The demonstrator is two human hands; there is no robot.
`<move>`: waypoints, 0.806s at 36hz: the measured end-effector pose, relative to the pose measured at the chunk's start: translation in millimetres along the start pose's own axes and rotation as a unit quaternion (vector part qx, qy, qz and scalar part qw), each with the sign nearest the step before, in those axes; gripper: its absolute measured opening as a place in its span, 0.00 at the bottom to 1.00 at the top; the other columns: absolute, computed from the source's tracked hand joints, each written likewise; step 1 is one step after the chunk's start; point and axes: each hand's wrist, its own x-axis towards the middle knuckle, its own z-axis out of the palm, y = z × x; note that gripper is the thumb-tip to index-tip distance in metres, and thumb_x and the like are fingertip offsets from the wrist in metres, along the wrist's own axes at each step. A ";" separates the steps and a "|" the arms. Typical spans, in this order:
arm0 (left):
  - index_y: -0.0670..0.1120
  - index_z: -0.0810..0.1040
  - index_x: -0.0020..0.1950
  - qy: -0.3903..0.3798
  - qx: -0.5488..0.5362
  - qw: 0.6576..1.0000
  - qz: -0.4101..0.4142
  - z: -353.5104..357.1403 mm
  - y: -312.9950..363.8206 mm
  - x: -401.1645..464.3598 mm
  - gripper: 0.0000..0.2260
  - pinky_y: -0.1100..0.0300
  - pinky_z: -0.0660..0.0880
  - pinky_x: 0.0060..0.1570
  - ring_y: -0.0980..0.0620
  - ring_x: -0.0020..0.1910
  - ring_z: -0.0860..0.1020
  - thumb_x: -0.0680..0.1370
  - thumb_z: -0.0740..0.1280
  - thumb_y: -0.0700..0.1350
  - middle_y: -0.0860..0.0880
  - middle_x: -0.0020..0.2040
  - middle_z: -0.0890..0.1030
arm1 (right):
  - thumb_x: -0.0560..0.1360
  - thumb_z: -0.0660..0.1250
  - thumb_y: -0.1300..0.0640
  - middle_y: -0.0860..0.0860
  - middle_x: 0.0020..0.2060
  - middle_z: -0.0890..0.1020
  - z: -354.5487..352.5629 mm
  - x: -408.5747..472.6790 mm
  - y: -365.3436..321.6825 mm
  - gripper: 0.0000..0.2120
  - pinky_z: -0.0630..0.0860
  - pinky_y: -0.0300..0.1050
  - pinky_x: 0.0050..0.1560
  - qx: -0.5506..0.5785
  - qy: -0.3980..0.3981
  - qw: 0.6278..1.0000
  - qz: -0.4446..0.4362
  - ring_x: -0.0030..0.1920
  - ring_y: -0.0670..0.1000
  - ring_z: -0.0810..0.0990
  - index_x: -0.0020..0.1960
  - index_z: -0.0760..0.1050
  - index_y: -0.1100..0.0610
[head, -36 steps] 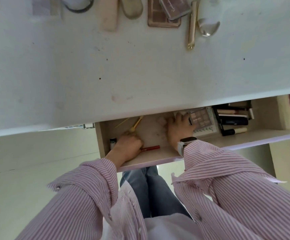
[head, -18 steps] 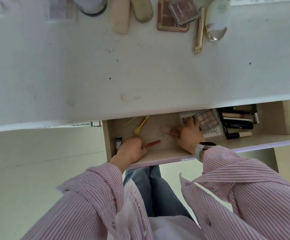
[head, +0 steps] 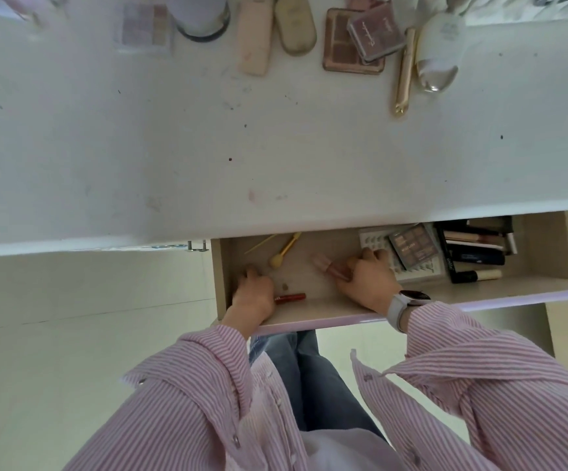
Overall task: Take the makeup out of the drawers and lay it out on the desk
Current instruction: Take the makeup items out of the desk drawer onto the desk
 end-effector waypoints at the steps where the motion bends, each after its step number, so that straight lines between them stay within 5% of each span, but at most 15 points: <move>1: 0.39 0.71 0.65 -0.003 0.012 1.000 0.022 -1.2 -4.2 0.8 0.15 0.49 0.67 0.64 0.38 0.64 0.66 0.79 0.60 0.43 0.38 0.68 0.61 | 0.66 0.33 0.28 0.56 0.46 0.74 -2.6 -2.3 -0.5 0.42 0.65 0.52 0.58 0.000 0.001 1.000 -0.017 0.58 0.60 0.67 0.50 0.77 0.51; 4: 0.42 0.74 0.58 -0.013 0.006 0.997 0.075 -8.8 -13.9 -1.7 0.12 0.53 0.71 0.56 0.42 0.55 0.74 0.77 0.62 0.45 0.40 0.65 0.64 | 0.70 0.41 0.34 0.52 0.37 0.73 -11.5 -12.0 -3.0 0.32 0.64 0.49 0.58 -0.012 -0.007 0.998 -0.064 0.54 0.59 0.72 0.47 0.77 0.51; 7: 0.45 0.74 0.55 -0.008 -0.020 0.994 0.109 -15.2 -18.1 -7.9 0.09 0.58 0.71 0.49 0.48 0.45 0.74 0.76 0.65 0.45 0.43 0.62 0.66 | 0.75 0.60 0.45 0.54 0.50 0.77 -18.5 -21.1 -3.6 0.13 0.66 0.49 0.60 -0.025 0.008 0.994 -0.111 0.58 0.58 0.68 0.47 0.76 0.54; 17: 0.51 0.64 0.46 0.122 -0.109 0.962 0.221 -46.3 -15.3 -67.9 0.08 0.68 0.65 0.33 0.55 0.36 0.71 0.75 0.64 0.44 0.53 0.42 0.71 | 0.73 0.62 0.42 0.49 0.57 0.75 -61.2 -62.7 -24.7 0.20 0.66 0.48 0.62 0.040 0.073 0.961 -0.263 0.60 0.51 0.67 0.54 0.78 0.55; 22: 0.52 0.65 0.45 0.164 -0.147 0.948 0.229 -80.3 -32.4 -97.2 0.08 0.65 0.66 0.31 0.56 0.30 0.69 0.74 0.64 0.44 0.57 0.34 0.71 | 0.69 0.59 0.38 0.42 0.52 0.74 -94.4 -72.5 -53.3 0.26 0.62 0.33 0.59 0.133 0.150 0.929 -0.310 0.58 0.43 0.67 0.55 0.79 0.56; 26: 0.56 0.64 0.43 0.214 -0.260 0.917 0.214 -109.5 -48.6 -108.0 0.12 0.71 0.67 0.30 0.57 0.29 0.72 0.76 0.66 0.43 0.58 0.36 0.75 | 0.74 0.66 0.48 0.49 0.50 0.78 -127.7 -55.8 -92.0 0.16 0.60 0.35 0.55 0.134 0.254 0.918 -0.273 0.54 0.48 0.70 0.51 0.78 0.60; 29: 0.50 0.65 0.48 0.291 -0.344 0.878 0.162 -135.5 -56.4 -102.5 0.09 0.71 0.70 0.32 0.58 0.32 0.74 0.77 0.65 0.42 0.55 0.43 0.75 | 0.75 0.60 0.45 0.52 0.49 0.79 -146.0 -22.8 -122.3 0.17 0.57 0.36 0.51 0.085 0.285 0.928 -0.225 0.56 0.53 0.72 0.50 0.76 0.58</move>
